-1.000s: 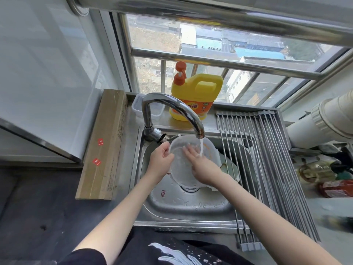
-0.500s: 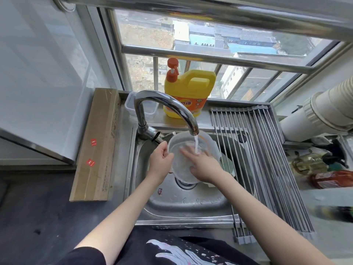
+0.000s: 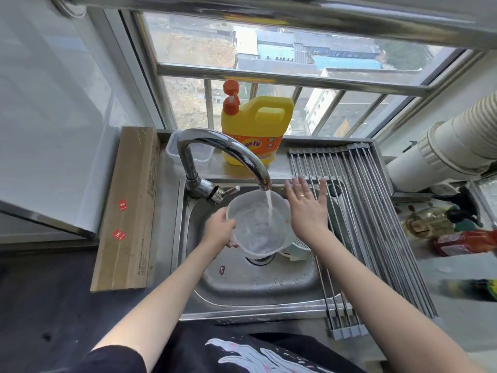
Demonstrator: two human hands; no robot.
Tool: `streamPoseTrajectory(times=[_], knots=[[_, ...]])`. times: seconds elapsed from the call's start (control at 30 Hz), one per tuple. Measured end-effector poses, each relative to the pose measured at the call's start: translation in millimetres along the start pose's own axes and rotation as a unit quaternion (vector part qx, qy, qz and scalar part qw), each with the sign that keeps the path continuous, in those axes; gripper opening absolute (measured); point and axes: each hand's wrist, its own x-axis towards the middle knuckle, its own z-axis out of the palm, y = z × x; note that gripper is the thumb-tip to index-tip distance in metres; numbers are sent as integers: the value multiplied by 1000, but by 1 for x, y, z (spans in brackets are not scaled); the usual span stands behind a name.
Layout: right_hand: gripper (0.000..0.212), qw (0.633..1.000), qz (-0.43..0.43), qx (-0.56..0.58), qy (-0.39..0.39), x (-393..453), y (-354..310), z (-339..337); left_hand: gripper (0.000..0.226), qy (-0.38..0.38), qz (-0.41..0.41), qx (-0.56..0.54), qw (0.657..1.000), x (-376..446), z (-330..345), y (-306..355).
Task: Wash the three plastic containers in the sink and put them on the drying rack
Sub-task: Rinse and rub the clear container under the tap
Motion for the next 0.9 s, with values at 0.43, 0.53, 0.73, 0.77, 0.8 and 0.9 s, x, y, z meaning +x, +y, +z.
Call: streamPoseTrajectory(times=[0.43, 0.53, 0.73, 0.77, 0.8, 0.9], knots=[[76, 962, -46, 223, -149, -7, -50, 17, 54, -20, 52, -57, 997, 14, 14, -11], [74, 952, -114, 222, -175, -5, -57, 9, 60, -36, 64, -89, 993, 10, 17, -5], [57, 941, -173, 205, -207, -6, -43, 9, 66, -61, 32, -108, 992, 9, 21, -11], [54, 953, -158, 172, -195, -6, -39, 10, 65, -61, 28, -111, 991, 10, 22, -12], [54, 964, -146, 139, -174, -8, -37, 10, 63, -63, 22, -119, 991, 11, 23, -12], [61, 969, -116, 155, -154, -15, -43, 5, 62, -80, 2, -148, 986, 13, 26, -10]])
